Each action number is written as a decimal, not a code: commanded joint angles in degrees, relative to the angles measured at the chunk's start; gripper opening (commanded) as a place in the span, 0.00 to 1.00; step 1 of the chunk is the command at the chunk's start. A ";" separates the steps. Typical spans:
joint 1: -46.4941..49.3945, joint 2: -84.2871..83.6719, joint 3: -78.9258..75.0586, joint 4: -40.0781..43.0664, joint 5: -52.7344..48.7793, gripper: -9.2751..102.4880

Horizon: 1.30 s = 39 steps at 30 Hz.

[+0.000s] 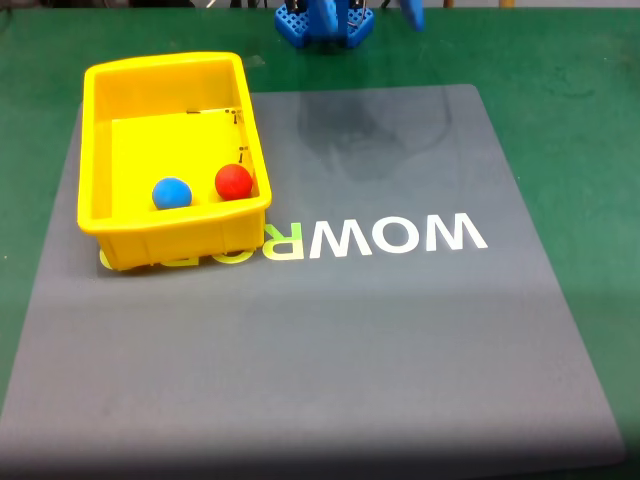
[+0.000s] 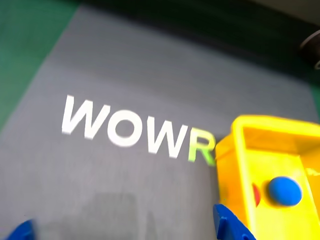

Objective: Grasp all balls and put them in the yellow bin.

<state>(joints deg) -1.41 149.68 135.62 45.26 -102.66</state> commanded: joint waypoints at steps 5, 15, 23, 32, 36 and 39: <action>-0.18 15.91 23.12 -3.78 -3.43 0.17; -0.70 23.47 34.19 -3.60 -1.67 0.08; 0.26 31.03 41.92 4.04 2.20 0.08; -2.20 39.29 41.92 21.45 6.15 0.08; -1.49 40.96 42.01 28.30 6.59 0.08; -0.97 40.96 42.01 31.20 7.12 0.08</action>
<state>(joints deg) -3.25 189.76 175.87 74.00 -96.15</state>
